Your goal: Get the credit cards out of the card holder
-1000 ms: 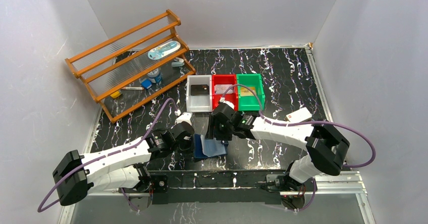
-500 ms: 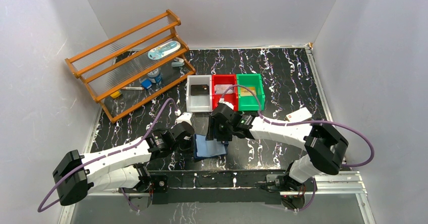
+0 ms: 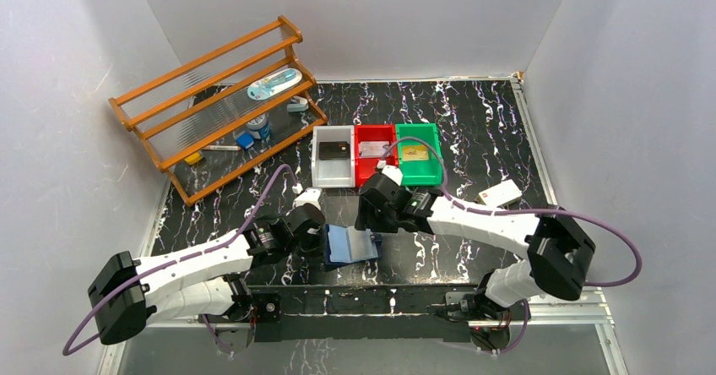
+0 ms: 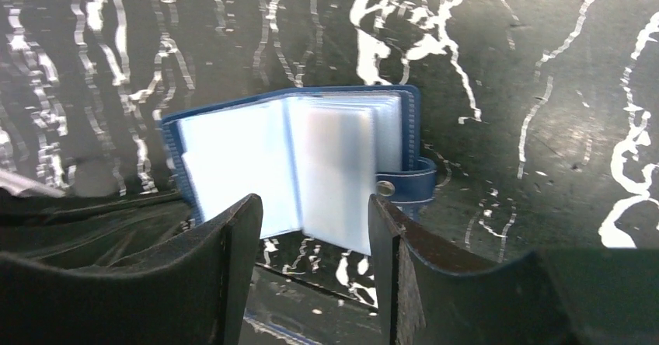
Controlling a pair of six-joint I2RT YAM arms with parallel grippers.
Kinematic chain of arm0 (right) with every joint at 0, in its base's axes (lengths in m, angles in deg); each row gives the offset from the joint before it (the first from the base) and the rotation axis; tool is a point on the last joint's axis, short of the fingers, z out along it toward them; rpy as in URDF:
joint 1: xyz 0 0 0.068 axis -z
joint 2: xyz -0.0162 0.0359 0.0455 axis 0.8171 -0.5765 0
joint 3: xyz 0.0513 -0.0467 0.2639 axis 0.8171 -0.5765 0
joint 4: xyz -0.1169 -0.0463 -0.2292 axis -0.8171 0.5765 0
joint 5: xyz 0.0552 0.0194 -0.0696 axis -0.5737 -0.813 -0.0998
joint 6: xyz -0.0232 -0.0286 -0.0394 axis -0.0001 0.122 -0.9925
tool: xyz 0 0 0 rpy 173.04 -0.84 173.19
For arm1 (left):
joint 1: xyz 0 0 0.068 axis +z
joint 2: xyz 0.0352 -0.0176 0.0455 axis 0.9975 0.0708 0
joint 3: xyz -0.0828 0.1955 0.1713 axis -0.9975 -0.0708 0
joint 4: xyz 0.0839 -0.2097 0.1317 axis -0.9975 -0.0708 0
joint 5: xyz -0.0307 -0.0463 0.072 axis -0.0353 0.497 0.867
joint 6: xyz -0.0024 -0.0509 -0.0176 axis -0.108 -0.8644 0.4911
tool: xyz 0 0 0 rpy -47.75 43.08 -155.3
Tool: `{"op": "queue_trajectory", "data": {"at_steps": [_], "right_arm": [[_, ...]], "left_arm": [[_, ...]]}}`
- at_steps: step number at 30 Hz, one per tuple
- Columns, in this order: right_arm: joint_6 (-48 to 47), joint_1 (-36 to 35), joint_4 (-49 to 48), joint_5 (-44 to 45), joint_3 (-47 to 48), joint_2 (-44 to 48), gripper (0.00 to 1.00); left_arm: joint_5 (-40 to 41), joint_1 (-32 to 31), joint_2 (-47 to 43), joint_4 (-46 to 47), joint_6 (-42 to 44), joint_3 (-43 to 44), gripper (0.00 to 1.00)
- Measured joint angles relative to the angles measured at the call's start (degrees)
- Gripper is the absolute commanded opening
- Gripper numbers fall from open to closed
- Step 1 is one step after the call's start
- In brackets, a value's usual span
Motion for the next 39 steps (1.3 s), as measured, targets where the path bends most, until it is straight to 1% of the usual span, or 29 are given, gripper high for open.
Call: {"op": "queue_trajectory", "data": {"at_steps": [3,7,12,16,19,23,29,30,31,32,33,36,37,39], "right_arm": [[-0.37,0.0,-2.47,-1.7,0.0,1.2,0.61],[-0.44,0.0,-7.58,-6.95,0.0,-0.26,0.62],[-0.42,-0.02,-14.25,-14.27,0.0,-8.26,0.61],[-0.44,-0.5,-14.67,-16.35,0.24,-13.66,0.58],[-0.59,-1.38,-12.79,-15.28,2.47,-15.58,0.54],[-0.66,-2.21,-12.02,-13.16,2.99,-15.96,0.49],[-0.59,-2.91,-11.32,-11.3,3.26,-16.81,0.33],[-0.68,-2.91,-11.41,-11.45,3.28,-16.81,0.29],[-0.68,-2.91,-11.58,-11.52,3.17,-16.83,0.23],[-0.68,-2.91,-11.91,-11.72,2.97,-16.92,0.19],[-0.7,-2.91,-12.44,-11.8,2.67,-16.94,0.18],[-0.35,-2.84,-13.88,-12.15,1.68,-16.76,0.18],[-0.24,-2.82,-14.43,-12.26,1.27,-16.59,0.19],[-0.22,-2.62,-15.43,-12.55,0.42,-15.89,0.25]], "left_arm": [[0.0,0.0,-0.02,0.0,0.02,0.0,0.0],[0.0,0.0,0.0,0.0,0.0,0.0,0.0],[0.0,0.0,0.0,0.0,0.0,-0.04,0.0],[0.0,0.0,0.02,-0.04,-0.02,-0.39,0.0],[0.0,0.0,0.15,0.02,-0.11,-0.44,0.0],[0.02,0.0,0.59,0.13,-0.26,-0.72,0.0],[0.11,0.0,1.4,0.02,-0.31,-1.51,0.0],[0.15,0.0,1.4,0.0,-0.31,-1.55,0.0],[0.2,0.0,1.4,0.02,-0.35,-1.68,0.0],[0.22,0.0,1.4,0.0,-0.42,-1.84,0.03],[0.26,0.0,1.4,-0.13,-0.48,-2.01,0.09],[0.63,0.0,1.4,-0.9,-0.72,-2.16,0.27],[0.9,0.0,1.33,-1.2,-0.98,-2.16,0.33],[1.68,0.0,1.01,-2.23,-1.66,-2.16,0.43]]}}
